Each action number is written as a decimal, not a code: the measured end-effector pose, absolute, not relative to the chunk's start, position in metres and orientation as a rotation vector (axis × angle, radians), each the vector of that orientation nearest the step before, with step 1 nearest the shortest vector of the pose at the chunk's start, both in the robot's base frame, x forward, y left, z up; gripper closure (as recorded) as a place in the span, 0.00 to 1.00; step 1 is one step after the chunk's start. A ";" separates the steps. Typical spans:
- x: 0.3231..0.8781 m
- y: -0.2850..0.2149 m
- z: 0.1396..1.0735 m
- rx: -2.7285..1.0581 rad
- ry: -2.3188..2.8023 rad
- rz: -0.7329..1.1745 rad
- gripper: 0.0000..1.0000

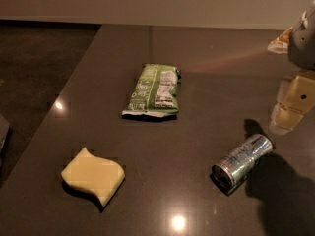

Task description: Move redbull can near green jalapeno chip bag

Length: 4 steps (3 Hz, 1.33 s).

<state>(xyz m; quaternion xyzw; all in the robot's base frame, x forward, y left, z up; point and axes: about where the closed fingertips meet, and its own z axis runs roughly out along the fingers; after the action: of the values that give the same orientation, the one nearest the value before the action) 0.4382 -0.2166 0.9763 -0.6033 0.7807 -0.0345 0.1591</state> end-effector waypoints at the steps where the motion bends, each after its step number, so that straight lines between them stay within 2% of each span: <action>1: 0.438 -0.217 0.976 -1.724 2.231 -0.099 0.00; 4: 0.403 -0.197 0.920 -2.155 1.992 0.053 0.00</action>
Offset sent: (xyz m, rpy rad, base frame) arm -0.0156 0.0094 -0.0316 -0.0423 0.1146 0.2150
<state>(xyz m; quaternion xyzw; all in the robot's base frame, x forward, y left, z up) 0.4032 -0.1971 0.9198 -0.7302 0.6751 0.0180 0.1033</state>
